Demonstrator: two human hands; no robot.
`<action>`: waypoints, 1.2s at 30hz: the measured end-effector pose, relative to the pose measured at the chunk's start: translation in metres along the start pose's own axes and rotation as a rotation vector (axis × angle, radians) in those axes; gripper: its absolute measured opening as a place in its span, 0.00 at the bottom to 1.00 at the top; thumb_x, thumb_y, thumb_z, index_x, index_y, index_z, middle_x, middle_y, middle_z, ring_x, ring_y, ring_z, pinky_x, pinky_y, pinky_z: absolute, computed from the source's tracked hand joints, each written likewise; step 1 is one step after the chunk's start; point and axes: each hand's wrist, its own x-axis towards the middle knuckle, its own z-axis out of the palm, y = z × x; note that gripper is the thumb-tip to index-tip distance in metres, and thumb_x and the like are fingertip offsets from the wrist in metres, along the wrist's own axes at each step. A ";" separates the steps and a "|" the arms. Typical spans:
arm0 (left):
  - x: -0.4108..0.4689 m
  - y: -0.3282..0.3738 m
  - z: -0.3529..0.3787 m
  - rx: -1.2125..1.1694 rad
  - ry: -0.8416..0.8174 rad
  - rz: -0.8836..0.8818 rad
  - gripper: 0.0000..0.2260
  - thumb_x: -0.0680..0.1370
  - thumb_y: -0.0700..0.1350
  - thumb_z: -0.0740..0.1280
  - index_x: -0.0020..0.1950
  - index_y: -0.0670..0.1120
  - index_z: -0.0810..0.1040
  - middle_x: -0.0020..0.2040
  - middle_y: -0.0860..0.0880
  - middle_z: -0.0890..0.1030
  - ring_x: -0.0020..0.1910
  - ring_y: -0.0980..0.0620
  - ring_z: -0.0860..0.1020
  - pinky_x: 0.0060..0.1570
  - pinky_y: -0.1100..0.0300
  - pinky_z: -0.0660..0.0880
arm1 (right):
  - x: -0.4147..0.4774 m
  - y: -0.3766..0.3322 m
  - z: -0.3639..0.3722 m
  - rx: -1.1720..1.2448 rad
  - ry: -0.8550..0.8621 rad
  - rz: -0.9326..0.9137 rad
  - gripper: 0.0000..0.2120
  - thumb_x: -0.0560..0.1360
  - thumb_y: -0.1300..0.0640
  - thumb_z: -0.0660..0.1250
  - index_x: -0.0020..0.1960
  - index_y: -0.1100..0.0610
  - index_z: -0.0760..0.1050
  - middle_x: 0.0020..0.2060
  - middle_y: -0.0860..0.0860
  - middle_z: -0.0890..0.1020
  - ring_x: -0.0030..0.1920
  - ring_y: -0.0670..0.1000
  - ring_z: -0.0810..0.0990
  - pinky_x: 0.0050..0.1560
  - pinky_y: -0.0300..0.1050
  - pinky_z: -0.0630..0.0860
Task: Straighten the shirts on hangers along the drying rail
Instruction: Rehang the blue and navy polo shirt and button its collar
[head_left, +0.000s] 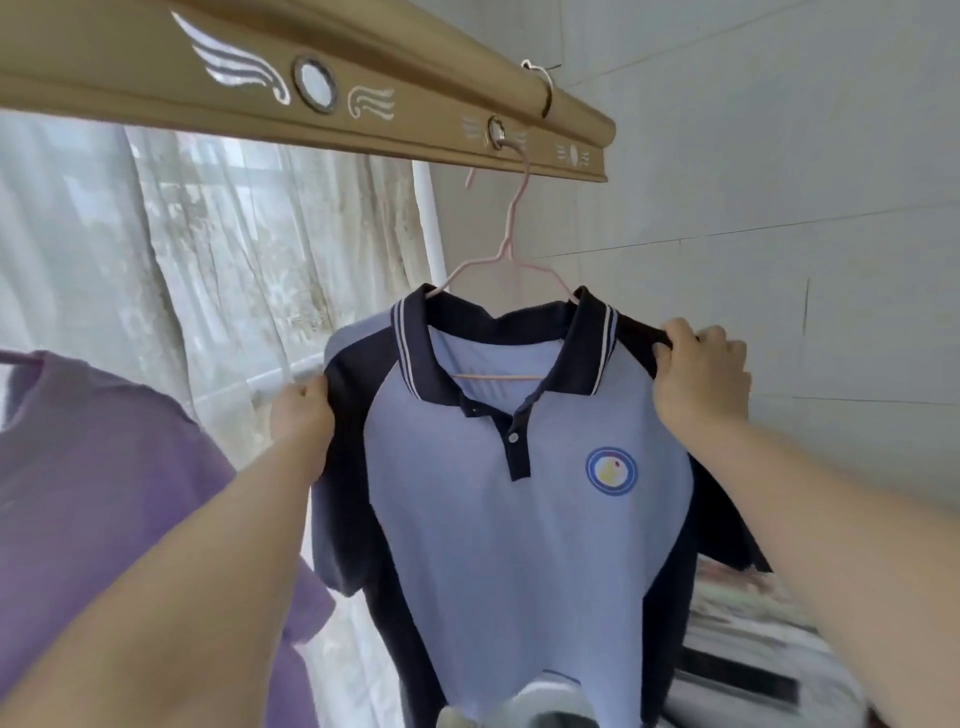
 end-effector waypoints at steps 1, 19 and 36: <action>-0.001 -0.009 0.000 -0.013 -0.030 -0.036 0.18 0.81 0.52 0.57 0.52 0.37 0.76 0.43 0.41 0.75 0.46 0.43 0.72 0.48 0.51 0.69 | -0.005 0.004 -0.001 0.013 -0.016 0.046 0.13 0.82 0.55 0.52 0.64 0.57 0.67 0.54 0.62 0.73 0.55 0.62 0.70 0.46 0.51 0.66; -0.044 -0.008 0.010 0.370 0.225 0.308 0.18 0.70 0.41 0.71 0.58 0.42 0.73 0.54 0.43 0.76 0.56 0.40 0.74 0.54 0.46 0.73 | -0.023 -0.024 0.004 0.253 0.338 -0.077 0.17 0.68 0.67 0.65 0.57 0.60 0.73 0.52 0.58 0.76 0.52 0.60 0.76 0.48 0.52 0.71; -0.028 0.063 0.048 1.172 -0.309 1.035 0.11 0.81 0.52 0.58 0.57 0.54 0.78 0.51 0.55 0.78 0.59 0.52 0.73 0.73 0.41 0.37 | 0.005 -0.101 0.014 -0.478 -0.259 -0.841 0.13 0.72 0.69 0.58 0.51 0.55 0.71 0.39 0.49 0.74 0.46 0.53 0.66 0.63 0.54 0.58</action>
